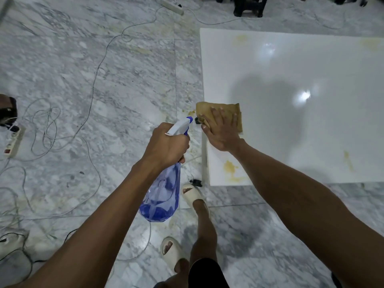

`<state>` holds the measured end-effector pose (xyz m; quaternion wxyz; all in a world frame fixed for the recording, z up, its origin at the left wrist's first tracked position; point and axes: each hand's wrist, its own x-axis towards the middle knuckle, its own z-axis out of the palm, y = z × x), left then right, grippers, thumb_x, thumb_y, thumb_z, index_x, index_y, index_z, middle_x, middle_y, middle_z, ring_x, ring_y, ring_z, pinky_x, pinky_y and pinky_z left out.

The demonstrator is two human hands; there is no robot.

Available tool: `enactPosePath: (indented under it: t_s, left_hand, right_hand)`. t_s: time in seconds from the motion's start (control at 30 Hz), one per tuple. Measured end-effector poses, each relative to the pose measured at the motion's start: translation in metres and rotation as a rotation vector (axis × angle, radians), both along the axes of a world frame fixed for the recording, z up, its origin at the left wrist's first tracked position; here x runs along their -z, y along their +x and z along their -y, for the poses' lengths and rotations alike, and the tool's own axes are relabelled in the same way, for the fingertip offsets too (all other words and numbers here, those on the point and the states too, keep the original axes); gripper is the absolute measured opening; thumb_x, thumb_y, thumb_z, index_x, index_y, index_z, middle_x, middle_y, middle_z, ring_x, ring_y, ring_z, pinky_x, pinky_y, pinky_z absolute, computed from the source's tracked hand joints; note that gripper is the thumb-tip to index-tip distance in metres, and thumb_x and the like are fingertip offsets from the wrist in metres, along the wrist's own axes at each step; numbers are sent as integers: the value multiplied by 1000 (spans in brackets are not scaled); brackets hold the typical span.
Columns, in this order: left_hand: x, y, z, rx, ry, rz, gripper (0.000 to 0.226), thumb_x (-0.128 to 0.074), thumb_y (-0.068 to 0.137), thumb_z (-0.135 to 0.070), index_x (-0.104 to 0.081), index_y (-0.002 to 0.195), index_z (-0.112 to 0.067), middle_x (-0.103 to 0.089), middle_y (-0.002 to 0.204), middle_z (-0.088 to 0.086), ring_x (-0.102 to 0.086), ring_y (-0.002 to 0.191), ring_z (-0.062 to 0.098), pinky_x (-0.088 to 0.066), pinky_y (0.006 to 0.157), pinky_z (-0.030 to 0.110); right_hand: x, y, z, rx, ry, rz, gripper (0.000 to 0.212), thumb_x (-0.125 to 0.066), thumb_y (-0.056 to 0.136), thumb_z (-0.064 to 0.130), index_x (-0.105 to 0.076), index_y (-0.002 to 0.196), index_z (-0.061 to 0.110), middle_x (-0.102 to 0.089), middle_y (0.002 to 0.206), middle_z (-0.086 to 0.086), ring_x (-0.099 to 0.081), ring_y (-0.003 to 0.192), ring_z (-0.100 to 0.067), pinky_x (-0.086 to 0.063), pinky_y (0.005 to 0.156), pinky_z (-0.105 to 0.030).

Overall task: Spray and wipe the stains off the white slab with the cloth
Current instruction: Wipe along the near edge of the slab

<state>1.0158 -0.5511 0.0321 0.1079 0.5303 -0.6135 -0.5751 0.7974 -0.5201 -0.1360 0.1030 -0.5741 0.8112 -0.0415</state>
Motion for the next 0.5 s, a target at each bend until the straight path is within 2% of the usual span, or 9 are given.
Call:
enactPosePath:
  t_s: [0.1, 0.2, 0.27, 0.4, 0.5]
  left_hand:
    - [-4, 12, -26, 17, -10, -13, 20, -51, 82, 4, -61, 88, 21, -57, 73, 25, -49, 45, 25, -45, 49, 29]
    - [-11, 22, -48, 25, -5, -30, 25, -52, 77, 0, -63, 89, 20, -64, 82, 37, -49, 37, 18, -46, 54, 33]
    - [-16, 28, -61, 26, -8, -46, 35, -51, 69, -8, -63, 88, 19, -64, 88, 40, -49, 38, 19, -46, 54, 34]
    - [-23, 37, -87, 45, -11, -48, 42, -48, 62, -13, -61, 88, 19, -64, 91, 41, -50, 40, 21, -46, 55, 36]
    - [-28, 42, -109, 50, -7, -44, 42, -48, 62, -12, -62, 88, 18, -64, 90, 40, -49, 40, 22, -45, 54, 35]
  right_hand:
    - [-2, 20, -33, 46, 49, 35, 60, -21, 104, 54, -12, 159, 32, -10, 168, 2, -1, 155, -25, 4, 120, -62]
    - [0, 38, -64, 32, 83, 17, 62, -16, 103, 56, -8, 159, 30, -8, 168, 2, 1, 155, -25, 3, 119, -63]
    - [0, 50, -84, 16, 116, -16, 68, -4, 99, 60, -7, 159, 30, -7, 168, 2, 1, 155, -26, 3, 119, -65]
    - [2, 73, -121, 16, 165, -34, 62, -10, 104, 55, -2, 159, 29, -1, 169, 3, 5, 155, -25, 5, 118, -64]
    - [-2, 90, -146, 14, 149, -2, 69, 1, 97, 58, -3, 159, 28, -2, 169, 4, 5, 155, -25, 8, 118, -63]
